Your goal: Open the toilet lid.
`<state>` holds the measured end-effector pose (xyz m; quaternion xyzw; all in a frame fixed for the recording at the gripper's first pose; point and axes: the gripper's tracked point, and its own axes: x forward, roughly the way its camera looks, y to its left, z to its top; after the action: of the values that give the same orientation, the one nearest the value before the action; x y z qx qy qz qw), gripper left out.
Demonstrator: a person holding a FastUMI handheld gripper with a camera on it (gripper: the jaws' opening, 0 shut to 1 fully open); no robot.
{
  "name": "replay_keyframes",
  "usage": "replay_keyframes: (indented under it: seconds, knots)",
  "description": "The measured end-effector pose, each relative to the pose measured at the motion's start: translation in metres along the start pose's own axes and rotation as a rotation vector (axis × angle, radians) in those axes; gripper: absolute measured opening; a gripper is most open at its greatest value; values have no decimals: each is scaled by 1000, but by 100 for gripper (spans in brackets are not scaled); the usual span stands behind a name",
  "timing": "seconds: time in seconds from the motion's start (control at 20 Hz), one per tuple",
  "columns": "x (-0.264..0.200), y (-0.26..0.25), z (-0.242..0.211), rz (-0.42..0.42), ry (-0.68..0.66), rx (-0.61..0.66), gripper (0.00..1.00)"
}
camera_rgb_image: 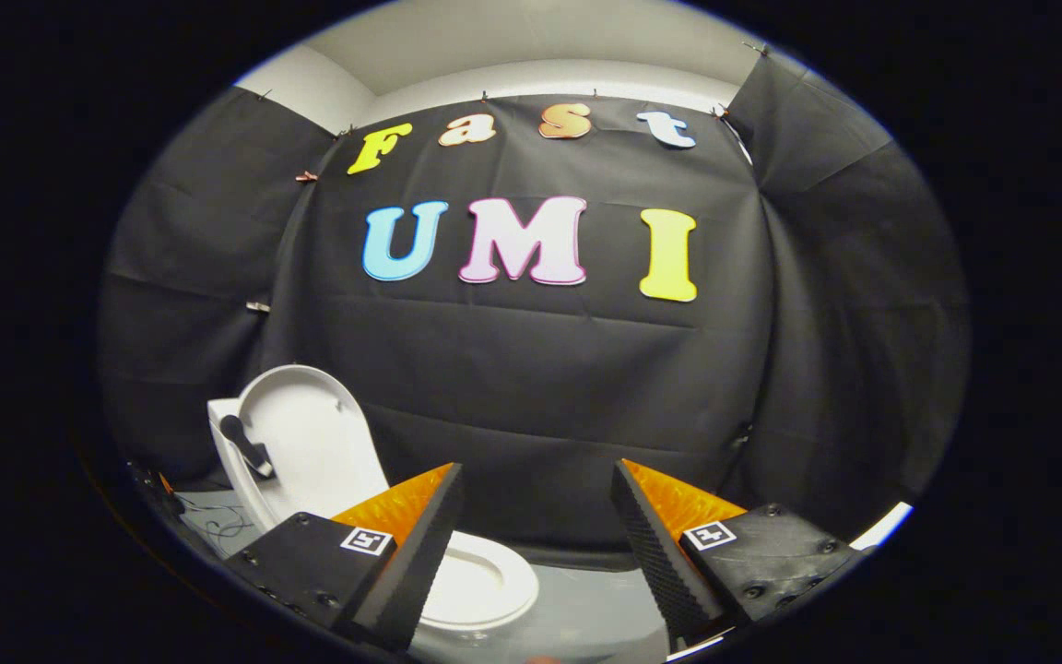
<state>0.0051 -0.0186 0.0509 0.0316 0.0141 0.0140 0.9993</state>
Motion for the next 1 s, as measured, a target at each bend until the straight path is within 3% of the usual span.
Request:
replay_keyframes:
  seconds: [0.2, 0.3, 0.5, 1.0]
  knots:
    - [-10, -6, -34, 19, 48, 8, 99]
    - [-9, -9, -32, 6, 4, -3, 99]
    - [-16, -4, -49, -18, 70, 67, 99]
    - [-19, 24, -57, 68, 94, 93, 99]
